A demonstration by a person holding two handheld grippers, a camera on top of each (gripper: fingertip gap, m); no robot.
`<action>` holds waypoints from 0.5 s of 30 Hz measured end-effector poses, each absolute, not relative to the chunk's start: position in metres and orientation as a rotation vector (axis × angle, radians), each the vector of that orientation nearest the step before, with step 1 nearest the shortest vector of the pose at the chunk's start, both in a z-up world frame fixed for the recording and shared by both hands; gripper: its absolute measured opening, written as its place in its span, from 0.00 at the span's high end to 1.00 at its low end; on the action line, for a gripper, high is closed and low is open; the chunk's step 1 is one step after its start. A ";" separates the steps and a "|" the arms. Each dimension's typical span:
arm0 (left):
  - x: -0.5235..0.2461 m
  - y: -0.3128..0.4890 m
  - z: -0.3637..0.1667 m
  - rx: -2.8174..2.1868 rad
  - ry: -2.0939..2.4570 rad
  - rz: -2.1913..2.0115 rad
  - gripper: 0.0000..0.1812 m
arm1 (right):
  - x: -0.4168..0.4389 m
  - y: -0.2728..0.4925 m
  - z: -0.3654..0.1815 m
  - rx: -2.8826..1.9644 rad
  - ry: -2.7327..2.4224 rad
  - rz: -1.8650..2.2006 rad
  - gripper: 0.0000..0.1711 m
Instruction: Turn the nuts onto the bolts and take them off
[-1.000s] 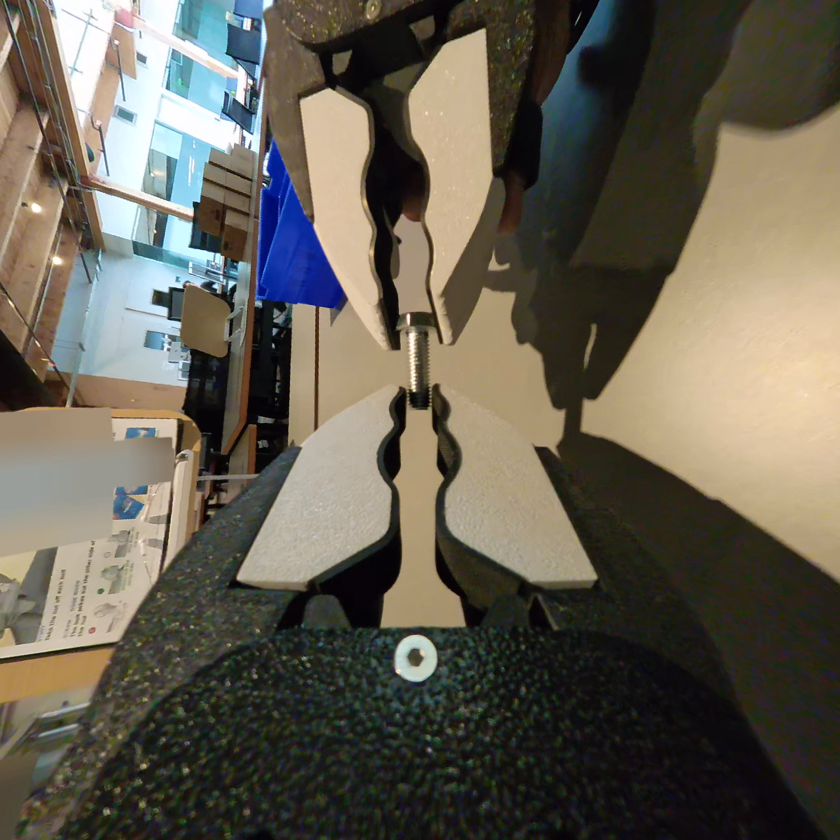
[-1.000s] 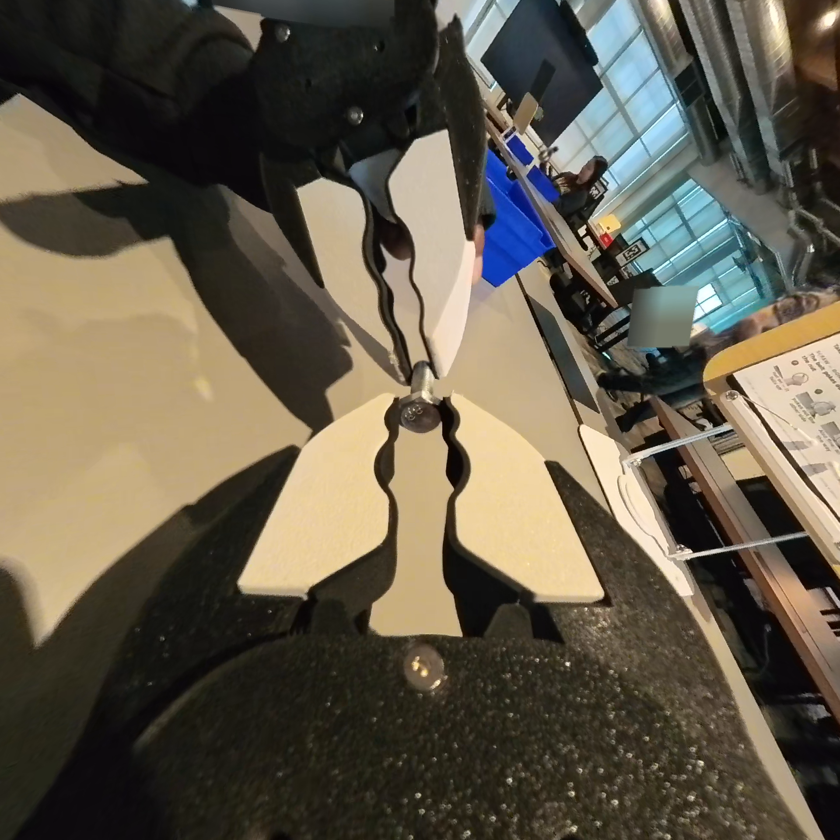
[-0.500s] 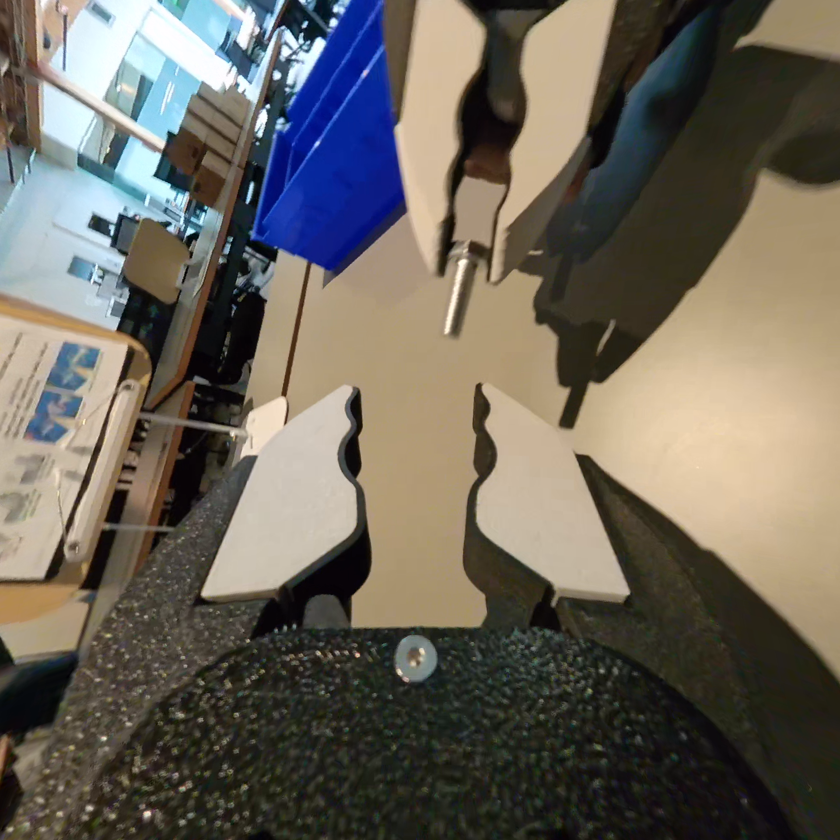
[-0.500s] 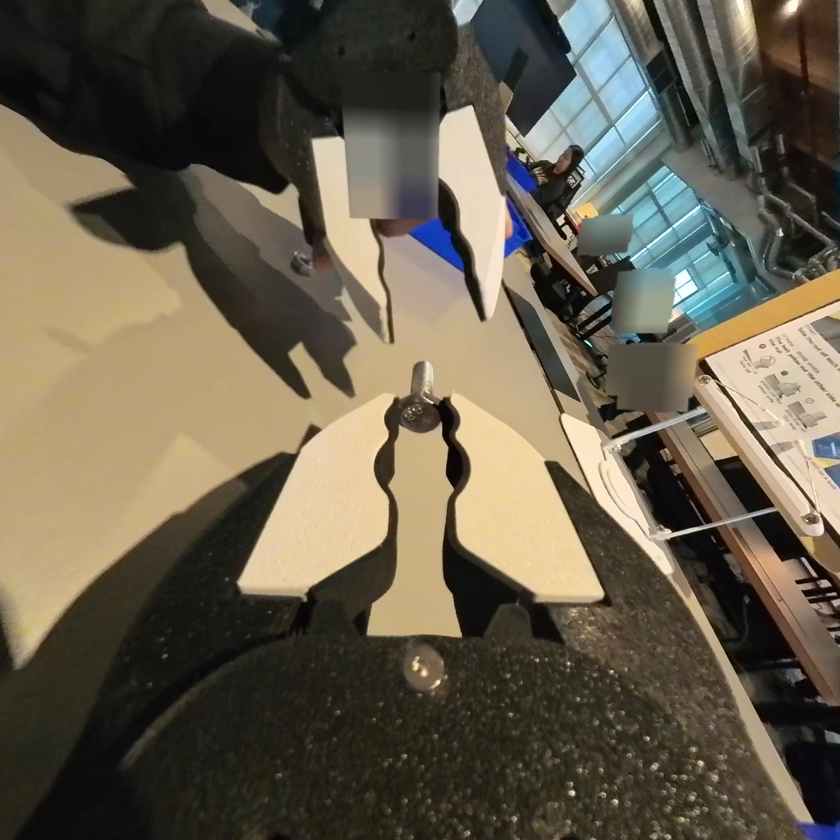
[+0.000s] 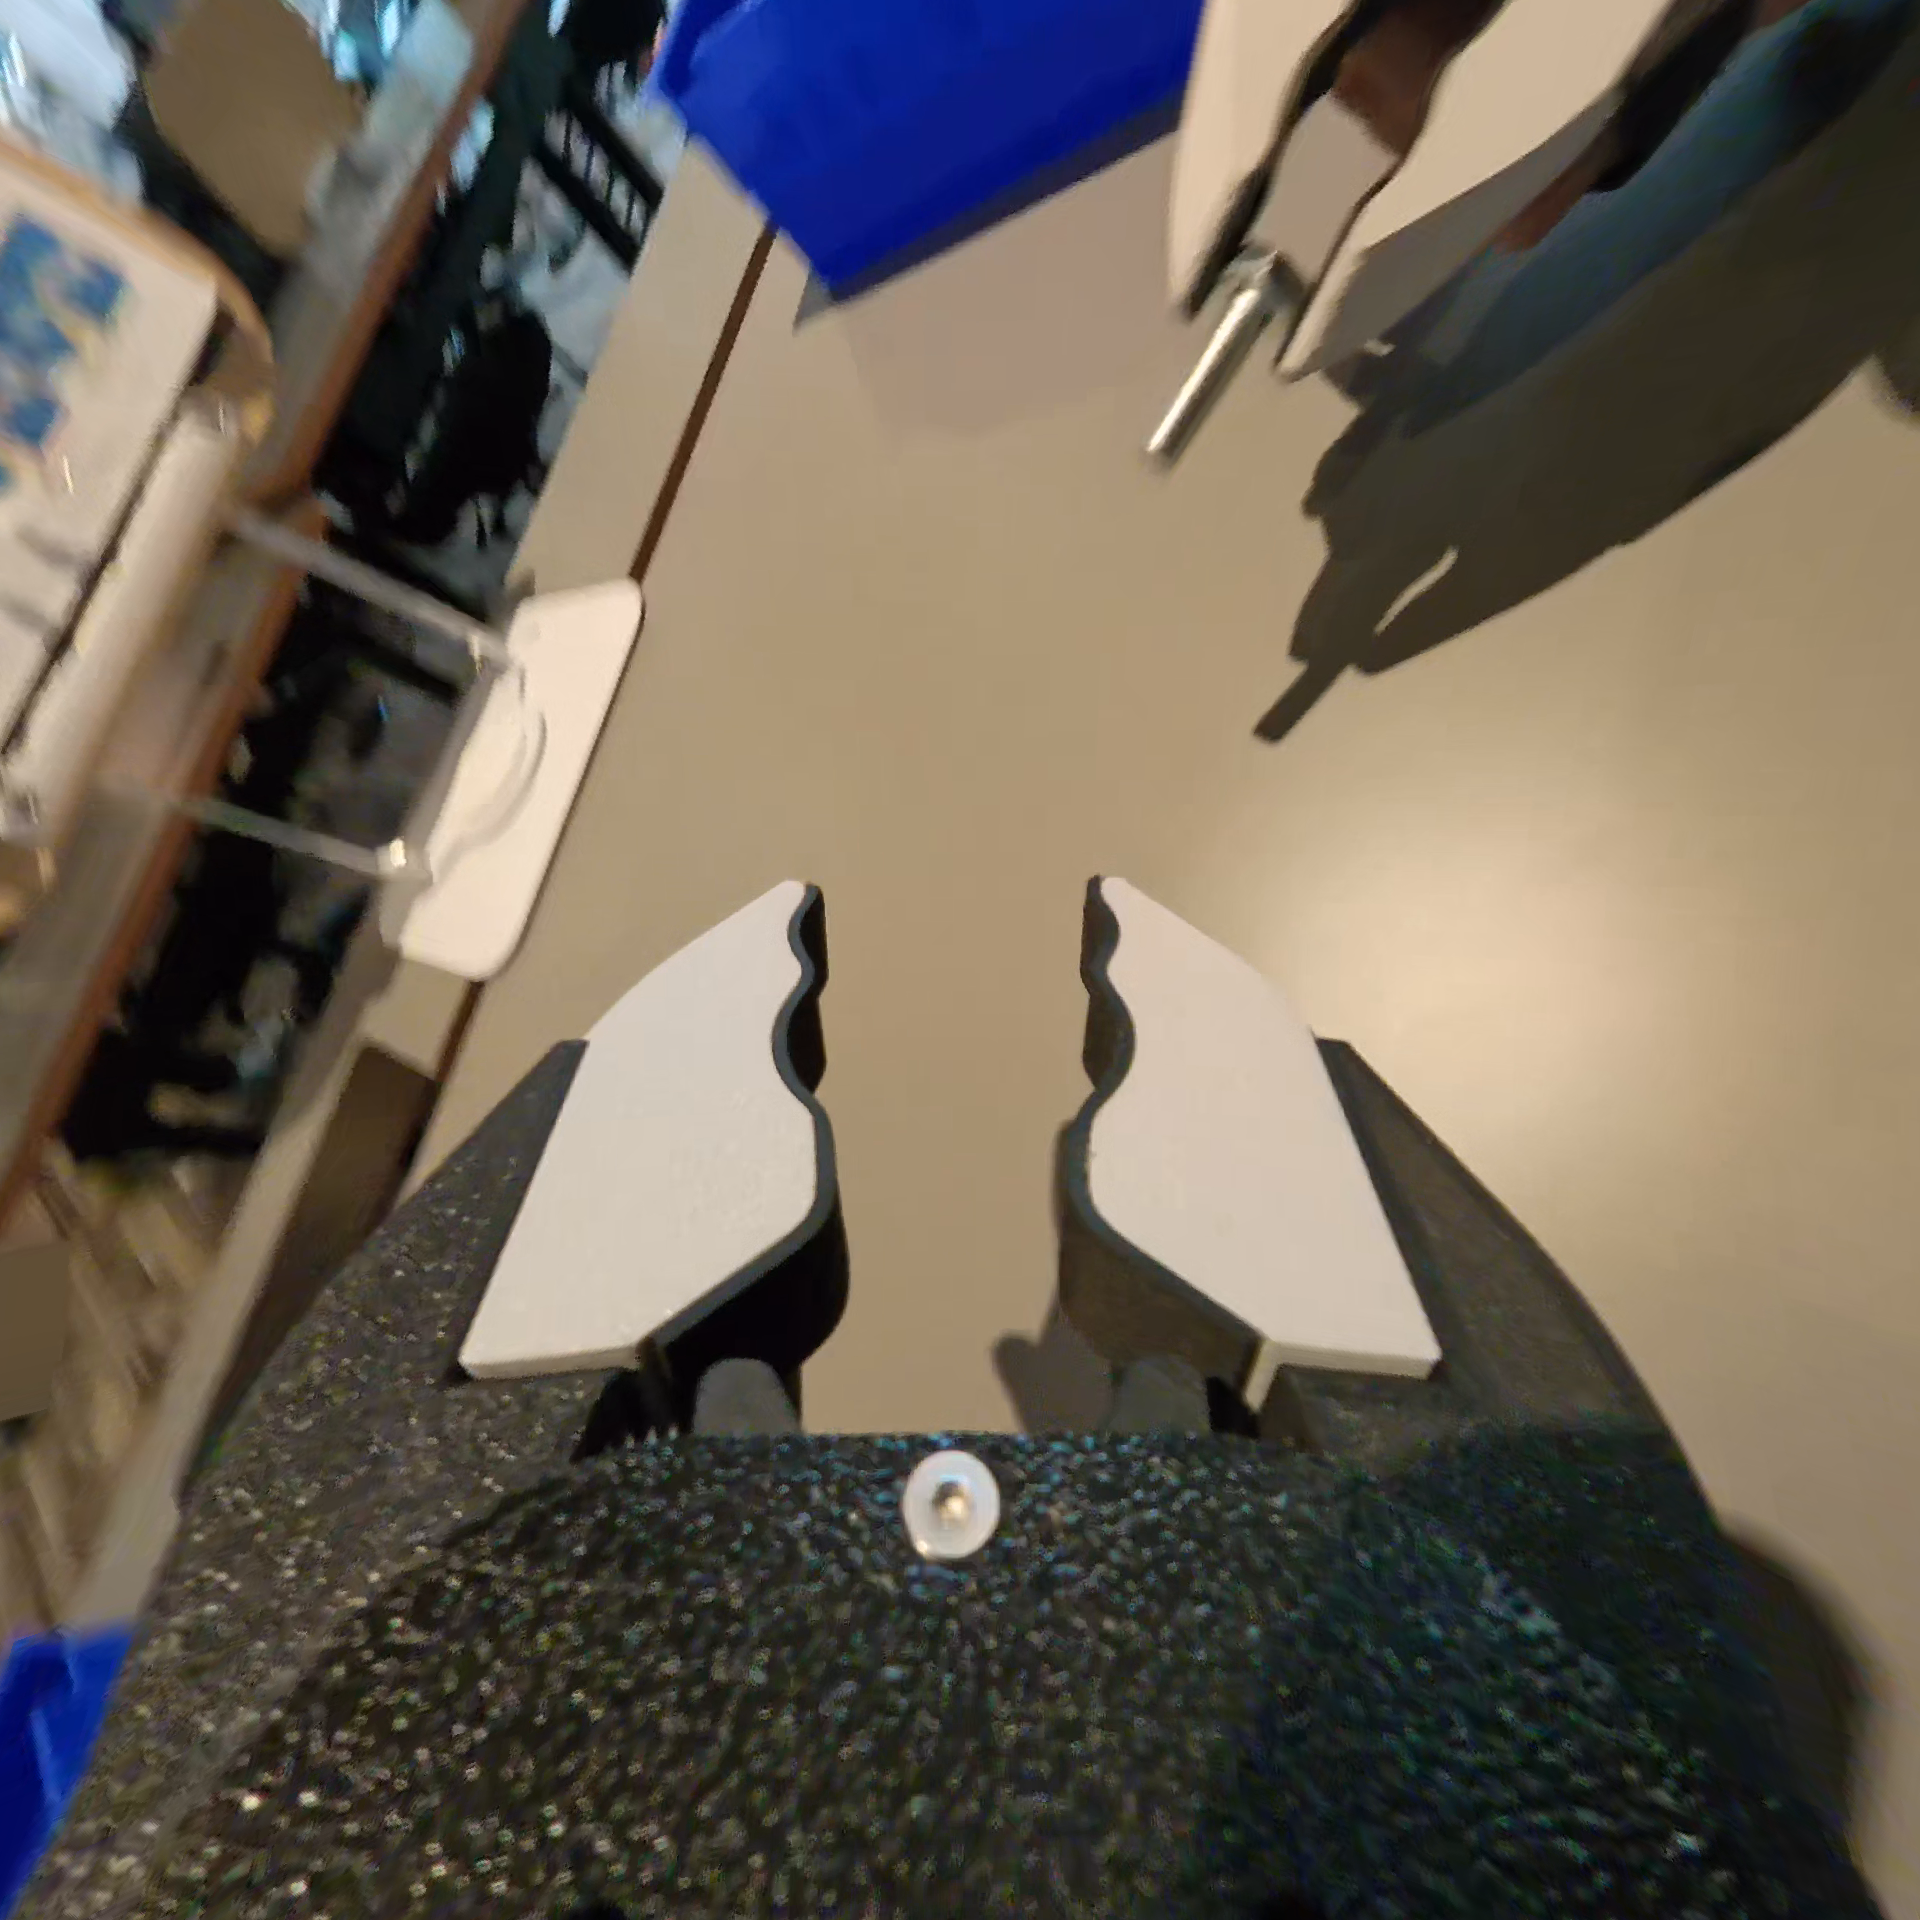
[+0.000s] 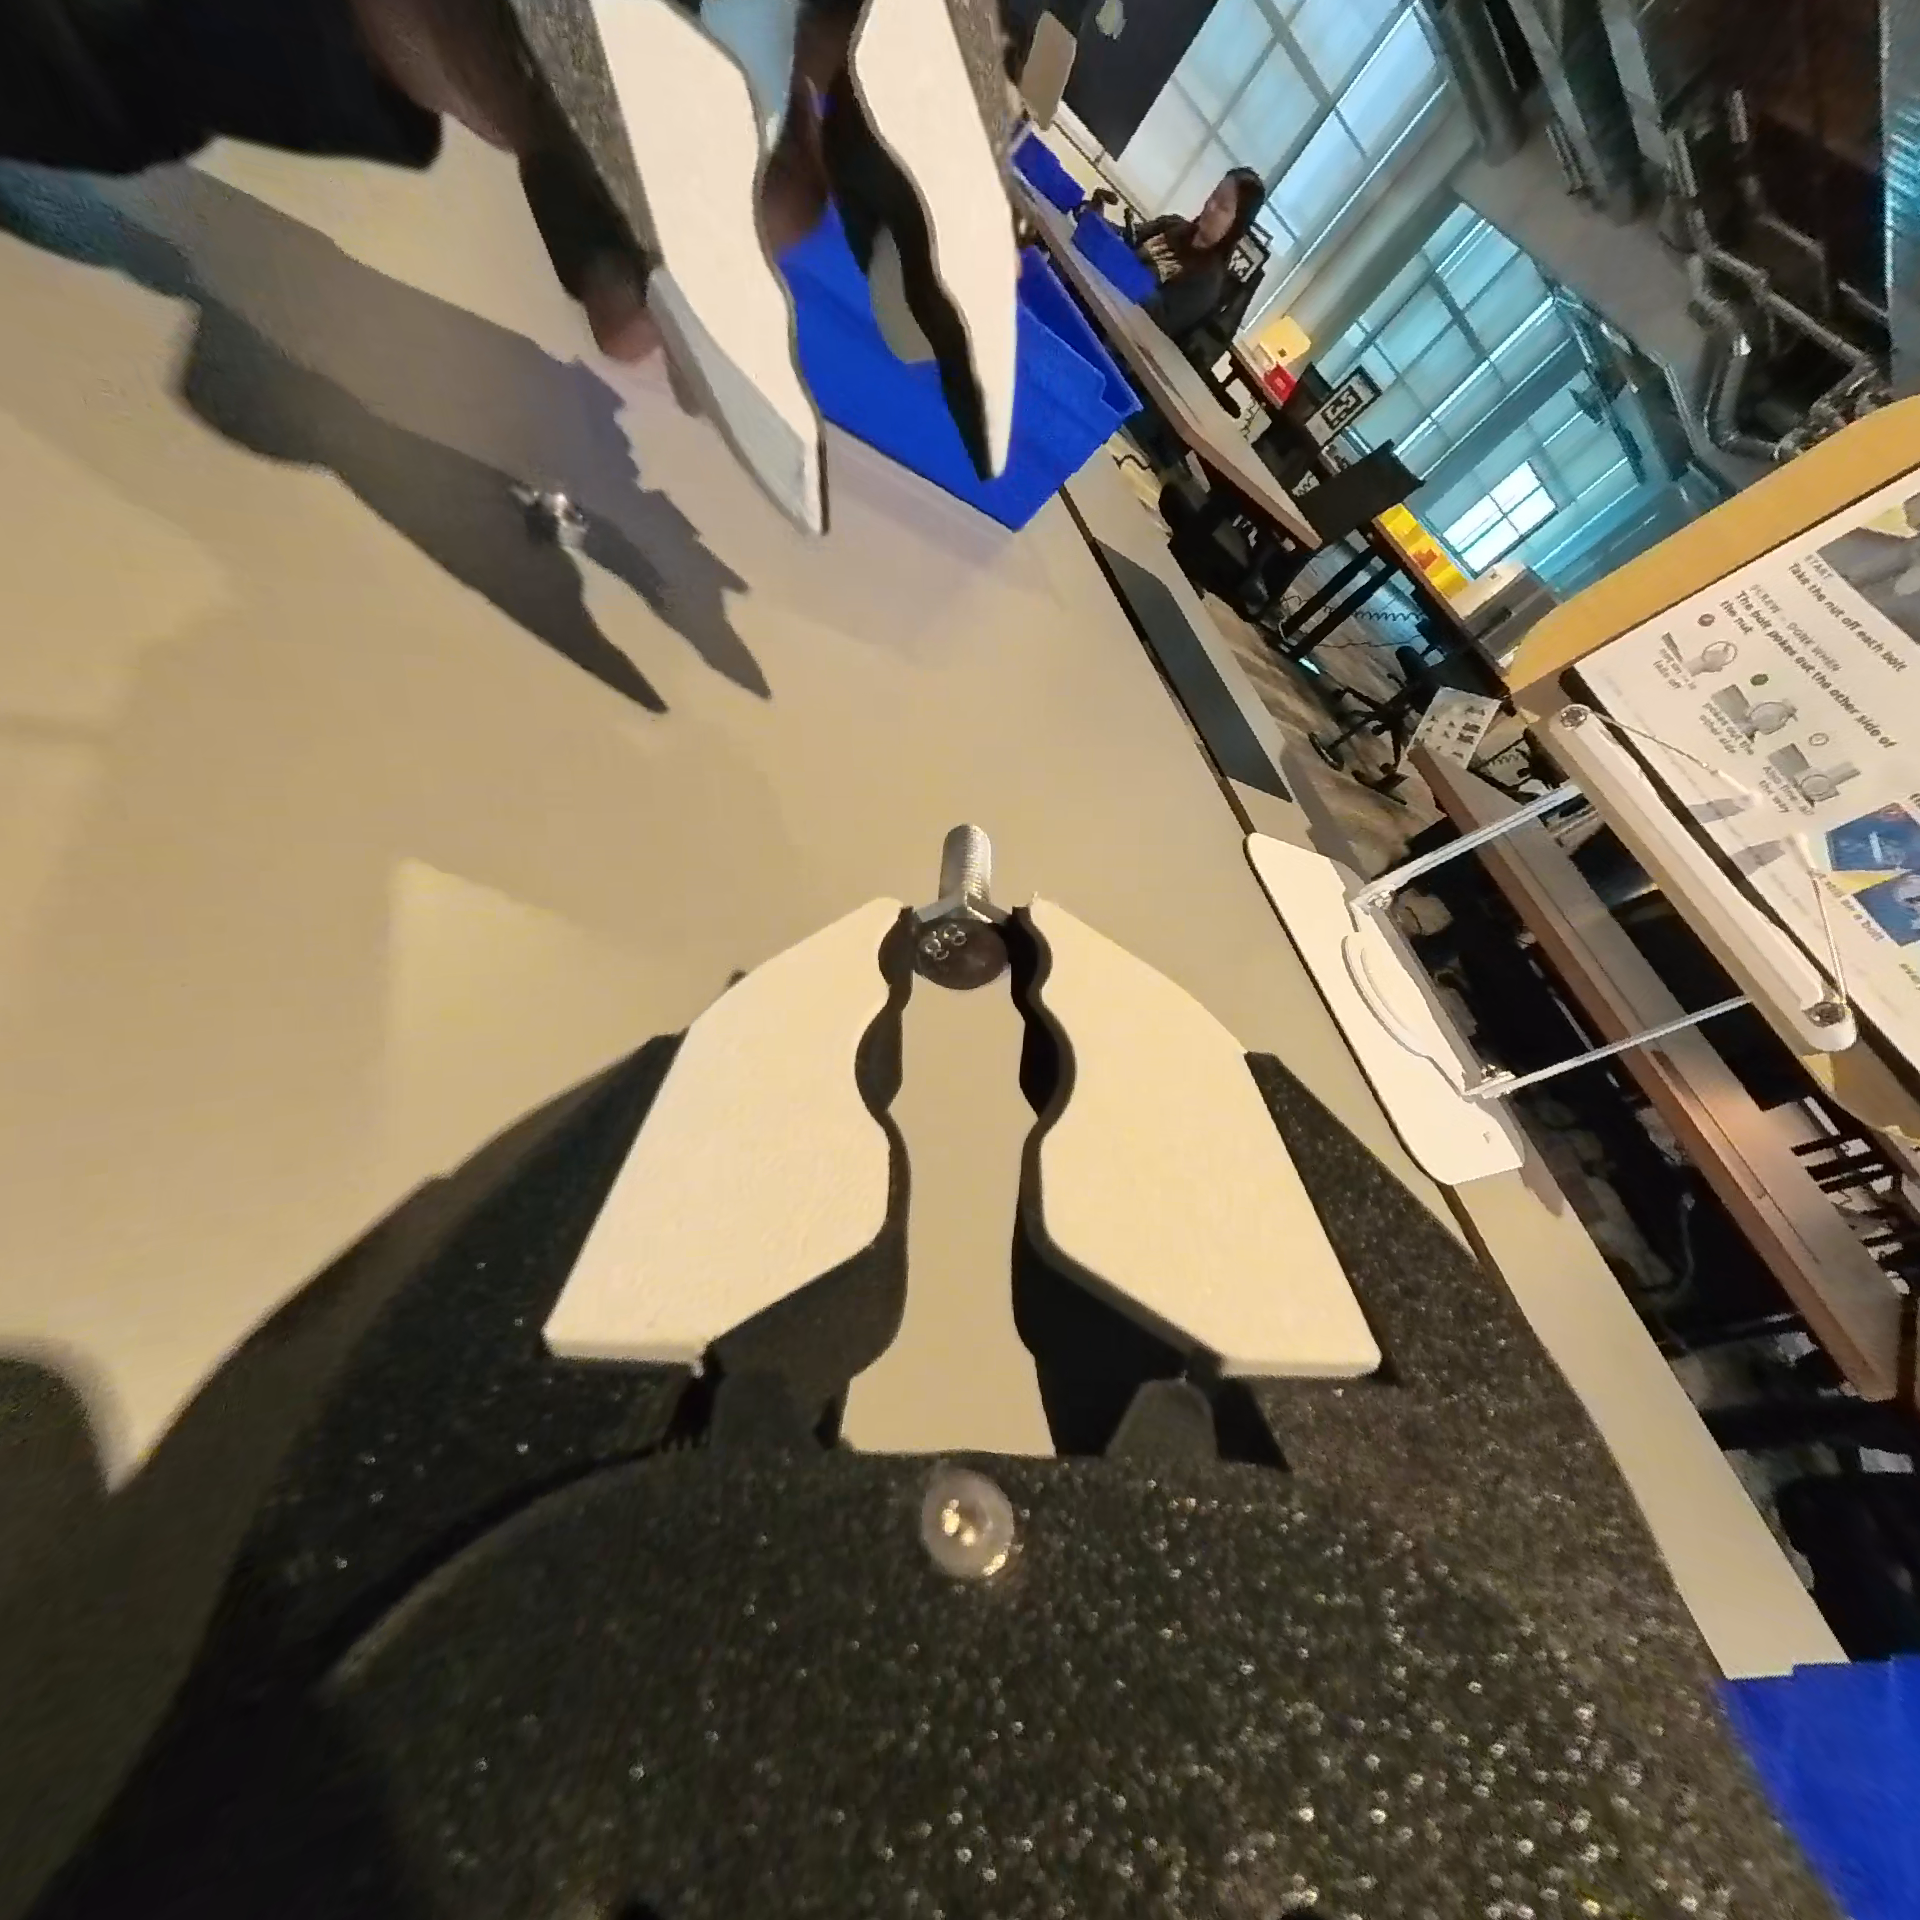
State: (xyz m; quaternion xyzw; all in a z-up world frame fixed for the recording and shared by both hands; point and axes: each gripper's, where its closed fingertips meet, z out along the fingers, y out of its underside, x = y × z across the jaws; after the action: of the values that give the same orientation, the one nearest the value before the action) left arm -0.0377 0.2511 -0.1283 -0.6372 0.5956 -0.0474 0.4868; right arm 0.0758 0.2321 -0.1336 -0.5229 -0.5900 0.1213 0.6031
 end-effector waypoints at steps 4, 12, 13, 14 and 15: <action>-0.056 0.244 -0.120 -1.653 1.337 -0.150 0.74 | 0.075 0.233 -0.136 -1.215 -1.372 0.281 0.90; -0.102 0.211 -0.110 -2.096 1.109 -0.208 0.75 | 0.075 0.234 -0.138 -1.218 -1.377 0.271 0.90; -0.110 0.209 -0.107 -2.128 1.094 -0.144 0.75 | 0.075 0.234 -0.138 -1.215 -1.380 0.266 0.90; -0.119 0.208 -0.104 -2.152 1.089 -0.072 0.75 | 0.075 0.234 -0.138 -1.212 -1.382 0.260 0.90; -0.126 0.207 -0.101 -2.166 1.082 -0.011 0.73 | 0.075 0.234 -0.137 -1.209 -1.383 0.256 0.90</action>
State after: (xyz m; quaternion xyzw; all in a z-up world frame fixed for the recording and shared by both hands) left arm -0.1261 0.2068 -0.1013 -0.8373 0.4180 -0.0044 0.3523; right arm 0.0747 0.2336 -0.1371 -0.5217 -0.5966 0.1103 0.5998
